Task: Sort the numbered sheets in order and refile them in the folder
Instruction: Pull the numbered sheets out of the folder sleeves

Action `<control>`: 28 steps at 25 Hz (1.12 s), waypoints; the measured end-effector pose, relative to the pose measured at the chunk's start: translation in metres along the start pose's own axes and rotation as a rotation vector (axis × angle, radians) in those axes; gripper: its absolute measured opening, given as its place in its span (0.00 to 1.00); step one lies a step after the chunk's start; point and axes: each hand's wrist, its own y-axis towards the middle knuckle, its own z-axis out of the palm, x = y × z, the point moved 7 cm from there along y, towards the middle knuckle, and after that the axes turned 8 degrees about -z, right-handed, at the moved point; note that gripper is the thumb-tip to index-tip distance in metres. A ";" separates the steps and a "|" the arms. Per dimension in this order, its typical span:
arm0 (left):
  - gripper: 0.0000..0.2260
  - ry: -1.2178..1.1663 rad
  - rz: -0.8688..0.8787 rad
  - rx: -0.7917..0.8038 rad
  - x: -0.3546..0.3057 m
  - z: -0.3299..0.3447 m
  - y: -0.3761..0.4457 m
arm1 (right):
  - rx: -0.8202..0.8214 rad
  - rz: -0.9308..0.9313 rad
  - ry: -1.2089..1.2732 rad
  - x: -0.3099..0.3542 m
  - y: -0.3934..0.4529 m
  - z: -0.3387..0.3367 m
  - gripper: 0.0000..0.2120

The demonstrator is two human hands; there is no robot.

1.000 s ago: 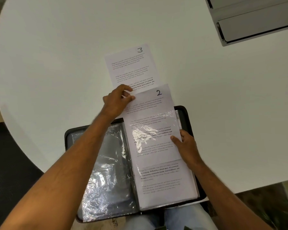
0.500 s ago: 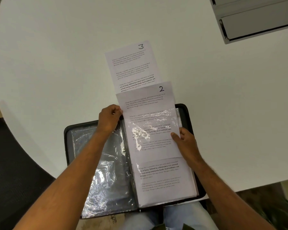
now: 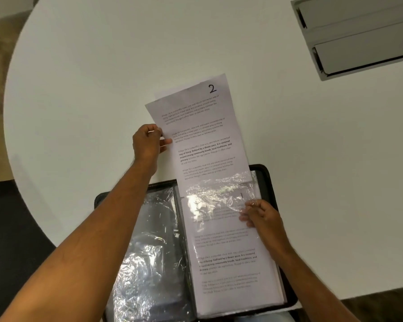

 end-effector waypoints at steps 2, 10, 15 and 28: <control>0.05 -0.033 0.003 -0.009 -0.011 0.006 0.011 | 0.004 0.008 0.003 -0.001 0.001 -0.001 0.05; 0.09 -0.085 -0.012 0.001 -0.018 0.022 0.045 | 0.040 0.037 -0.003 -0.004 0.005 -0.002 0.06; 0.13 -0.037 0.074 0.062 -0.005 0.018 0.033 | 0.035 0.038 -0.016 -0.001 0.004 -0.001 0.05; 0.07 0.550 0.341 0.171 0.132 -0.031 -0.127 | 0.082 0.018 -0.090 0.034 -0.031 0.019 0.08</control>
